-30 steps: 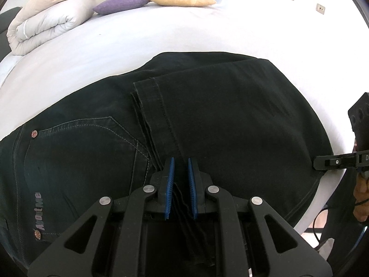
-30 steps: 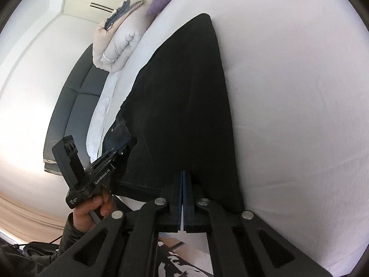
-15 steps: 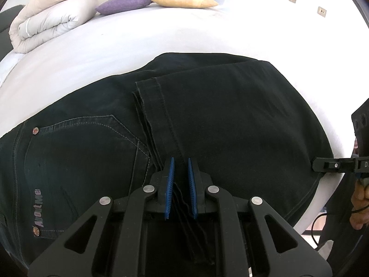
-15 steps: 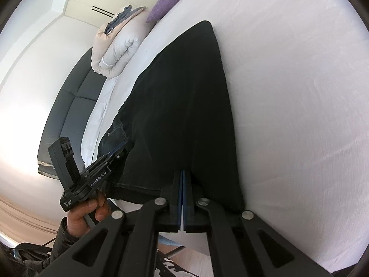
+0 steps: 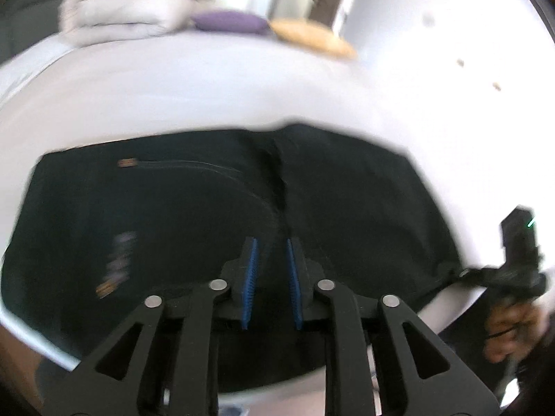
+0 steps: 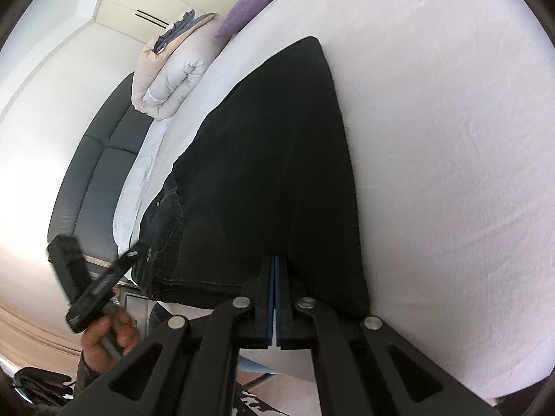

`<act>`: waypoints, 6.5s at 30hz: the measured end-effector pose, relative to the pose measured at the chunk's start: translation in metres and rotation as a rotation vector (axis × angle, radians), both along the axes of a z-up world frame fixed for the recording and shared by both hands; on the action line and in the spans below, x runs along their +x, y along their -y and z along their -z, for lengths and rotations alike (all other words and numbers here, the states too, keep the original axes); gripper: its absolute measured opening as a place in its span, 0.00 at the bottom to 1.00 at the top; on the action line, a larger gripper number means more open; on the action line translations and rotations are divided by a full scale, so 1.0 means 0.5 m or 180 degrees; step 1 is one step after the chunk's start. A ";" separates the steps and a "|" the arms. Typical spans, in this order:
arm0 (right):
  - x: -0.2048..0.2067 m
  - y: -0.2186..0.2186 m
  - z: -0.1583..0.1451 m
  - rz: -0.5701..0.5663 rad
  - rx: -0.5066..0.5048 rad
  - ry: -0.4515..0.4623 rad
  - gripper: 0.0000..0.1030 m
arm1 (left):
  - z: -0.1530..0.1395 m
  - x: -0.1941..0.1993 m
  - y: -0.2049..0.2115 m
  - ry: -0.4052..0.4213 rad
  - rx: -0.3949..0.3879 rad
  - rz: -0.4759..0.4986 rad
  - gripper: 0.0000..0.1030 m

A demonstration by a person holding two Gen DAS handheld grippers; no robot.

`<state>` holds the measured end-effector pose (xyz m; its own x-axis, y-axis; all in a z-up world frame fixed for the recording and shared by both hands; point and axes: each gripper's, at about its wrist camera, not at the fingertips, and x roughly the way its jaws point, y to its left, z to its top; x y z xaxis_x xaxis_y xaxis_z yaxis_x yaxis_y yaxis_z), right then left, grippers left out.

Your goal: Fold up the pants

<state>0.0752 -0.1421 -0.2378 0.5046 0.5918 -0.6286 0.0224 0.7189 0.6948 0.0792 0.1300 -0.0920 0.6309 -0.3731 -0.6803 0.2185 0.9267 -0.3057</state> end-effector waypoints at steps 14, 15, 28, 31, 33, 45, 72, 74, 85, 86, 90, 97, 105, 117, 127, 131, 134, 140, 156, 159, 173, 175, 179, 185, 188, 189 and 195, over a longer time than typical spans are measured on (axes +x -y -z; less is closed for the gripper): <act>0.002 0.002 -0.007 0.0041 0.0101 -0.0024 0.00 | 0.090 -0.156 -0.337 -0.0100 -0.2249 -0.1443 0.96; 0.003 0.003 -0.007 0.0043 0.0113 -0.0024 0.00 | 0.095 -0.150 -0.338 -0.0102 -0.2293 -0.1438 0.96; 0.009 0.008 -0.018 0.0004 0.0117 -0.0034 0.00 | 0.193 -0.080 -0.392 -0.0345 -0.2881 -0.1648 0.88; 0.010 0.008 -0.029 0.0013 0.0152 -0.0020 0.04 | 0.219 -0.057 -0.398 -0.0423 -0.3114 -0.1735 0.64; 0.014 0.005 -0.044 0.0001 0.0176 0.0005 0.04 | 0.231 -0.042 -0.402 -0.0505 -0.3173 -0.1783 0.34; 0.171 -0.178 -0.171 -0.0801 -0.0046 0.0186 0.04 | 0.223 -0.017 -0.419 -0.0362 -0.2703 -0.1690 0.16; 0.316 -0.284 -0.028 -0.1024 -0.0137 -0.0302 0.03 | -0.019 0.003 -0.264 0.0342 -0.1223 -0.0897 0.15; 0.302 -0.238 -0.047 -0.0904 0.0237 -0.0307 0.38 | -0.057 0.016 -0.214 0.0441 -0.1002 -0.0703 0.15; 0.212 0.081 -0.041 -0.0136 0.1234 -0.0134 0.68 | -0.028 0.042 0.278 0.0503 0.0630 0.0991 0.15; 0.204 0.093 -0.029 -0.0109 0.1317 -0.0150 0.68 | -0.001 0.032 0.312 0.0440 0.0765 0.1120 0.15; 0.193 0.108 -0.018 -0.0211 0.1352 -0.0121 0.68 | 0.055 -0.007 0.385 0.0572 0.1323 0.1310 0.15; 0.226 0.065 -0.039 -0.0398 0.0751 -0.0377 0.67 | 0.033 -0.036 0.426 0.0821 0.1586 0.1367 0.15; 0.260 0.038 -0.052 -0.0372 0.0707 -0.0526 0.67 | 0.009 -0.082 0.418 0.1077 0.1452 0.1292 0.14; 0.269 0.011 -0.085 -0.0295 0.0399 -0.0287 0.14 | 0.021 -0.155 0.418 0.1085 0.1452 0.1522 0.14; 0.233 0.074 -0.099 -0.0171 0.0265 -0.0127 0.13 | 0.026 -0.142 0.441 0.1078 0.1382 0.1792 0.14; 0.230 0.097 -0.097 -0.0115 0.0275 -0.0124 0.13 | 0.023 -0.151 0.454 0.1093 0.1372 0.1861 0.14; 0.226 0.110 -0.095 -0.0080 0.0277 -0.0114 0.13 | 0.027 -0.146 0.455 0.1091 0.1367 0.1897 0.14; 0.209 0.127 -0.046 0.0015 0.0390 -0.0146 0.13 | 0.060 -0.126 0.395 0.0977 0.1375 0.1954 0.14; 0.103 0.157 -0.129 0.0433 0.0064 0.0082 0.31 | 0.015 -0.088 0.164 0.0509 0.0390 0.1650 0.49; 0.097 0.117 -0.172 0.0170 -0.0040 0.0211 0.17 | -0.003 -0.068 0.121 0.0556 0.0334 0.1440 0.51; 0.071 0.087 -0.075 0.0088 -0.0237 0.0044 0.00 | 0.057 0.265 0.023 -0.0136 0.0635 0.0827 0.32; 0.068 0.094 -0.062 0.0140 -0.0145 0.0056 0.00 | 0.073 0.261 0.020 -0.0146 0.0760 0.0831 0.32; 0.065 0.094 -0.059 0.0181 -0.0098 0.0058 0.00 | 0.103 0.228 0.043 -0.0134 0.0796 0.0818 0.31; 0.069 0.077 -0.066 0.0209 -0.0240 0.0116 0.00 | 0.108 0.147 0.060 -0.0110 0.0852 0.0773 0.31; 0.068 0.077 -0.066 0.0243 -0.0208 0.0108 0.00 | 0.106 0.116 0.058 -0.0116 0.0851 0.0779 0.31; 0.068 0.076 -0.067 0.0257 -0.0203 0.0102 0.00 | 0.106 0.109 0.058 -0.0132 0.0838 0.0788 0.31; 0.034 0.084 -0.081 0.0297 -0.0212 0.0089 0.00 | 0.095 0.095 0.054 -0.0131 0.0878 0.0758 0.31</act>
